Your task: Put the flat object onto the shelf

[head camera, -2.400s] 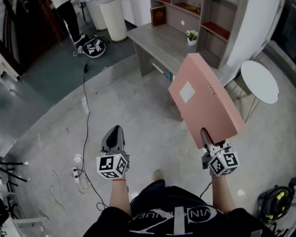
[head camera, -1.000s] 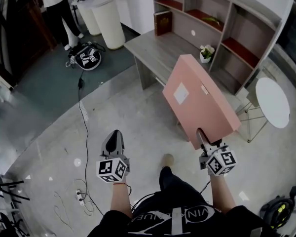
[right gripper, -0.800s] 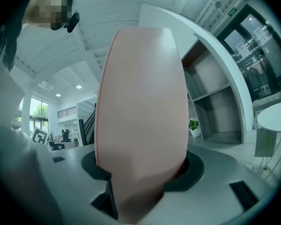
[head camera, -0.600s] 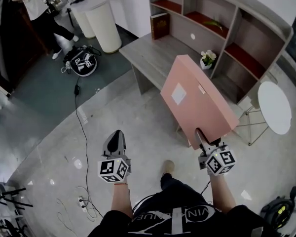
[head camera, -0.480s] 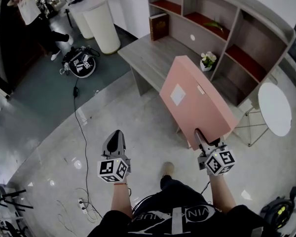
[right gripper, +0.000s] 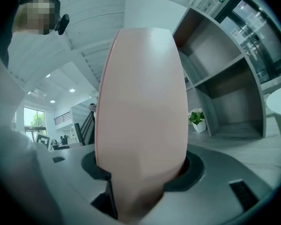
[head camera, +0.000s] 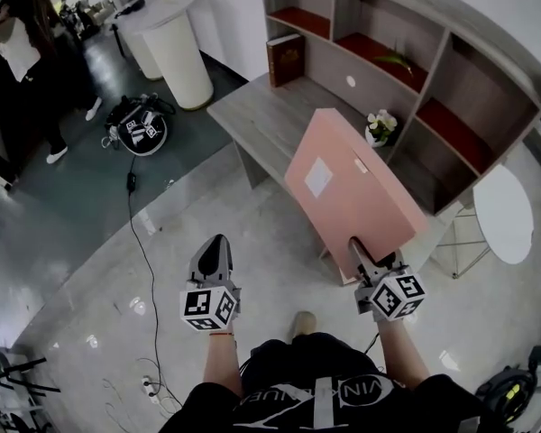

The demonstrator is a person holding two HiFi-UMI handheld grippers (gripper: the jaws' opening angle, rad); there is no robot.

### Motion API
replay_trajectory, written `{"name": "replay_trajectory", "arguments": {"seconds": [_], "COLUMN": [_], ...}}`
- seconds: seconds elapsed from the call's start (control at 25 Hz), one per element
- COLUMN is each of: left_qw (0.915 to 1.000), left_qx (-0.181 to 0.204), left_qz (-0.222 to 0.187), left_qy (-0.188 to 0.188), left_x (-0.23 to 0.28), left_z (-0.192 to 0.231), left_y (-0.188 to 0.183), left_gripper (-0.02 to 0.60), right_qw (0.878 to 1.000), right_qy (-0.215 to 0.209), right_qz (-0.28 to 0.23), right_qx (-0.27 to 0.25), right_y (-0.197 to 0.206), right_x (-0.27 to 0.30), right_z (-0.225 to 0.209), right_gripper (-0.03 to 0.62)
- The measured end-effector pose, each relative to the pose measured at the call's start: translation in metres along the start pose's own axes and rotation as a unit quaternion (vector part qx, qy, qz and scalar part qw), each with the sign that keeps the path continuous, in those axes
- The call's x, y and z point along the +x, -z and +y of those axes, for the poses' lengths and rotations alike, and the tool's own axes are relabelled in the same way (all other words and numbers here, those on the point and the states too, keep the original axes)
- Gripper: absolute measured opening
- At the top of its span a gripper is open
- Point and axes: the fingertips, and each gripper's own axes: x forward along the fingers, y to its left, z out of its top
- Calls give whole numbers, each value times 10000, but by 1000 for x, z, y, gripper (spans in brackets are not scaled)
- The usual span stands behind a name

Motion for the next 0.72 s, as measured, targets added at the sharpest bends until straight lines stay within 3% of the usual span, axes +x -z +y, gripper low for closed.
{"name": "replay_trajectory", "arguments": {"seconds": [0.36, 0.52, 0.72], "left_qw": [10000, 9997, 9984], "left_qx": [-23, -119, -171], "left_qz": [27, 169, 197], "left_qy": [75, 134, 492], "left_x": [40, 78, 144], "left_z": [14, 26, 37], "left_y": [-7, 1, -11], "left_gripper": [8, 8, 8], "right_qw": [9931, 9832, 9679], "right_qy": [94, 182, 366], "right_qz": [430, 523, 485], "right_qx": [1088, 1738, 2439], "right_y": [20, 29, 29], "right_x": [46, 78, 126], "right_z": [-13, -20, -27], "right_gripper": [278, 278, 278]}}
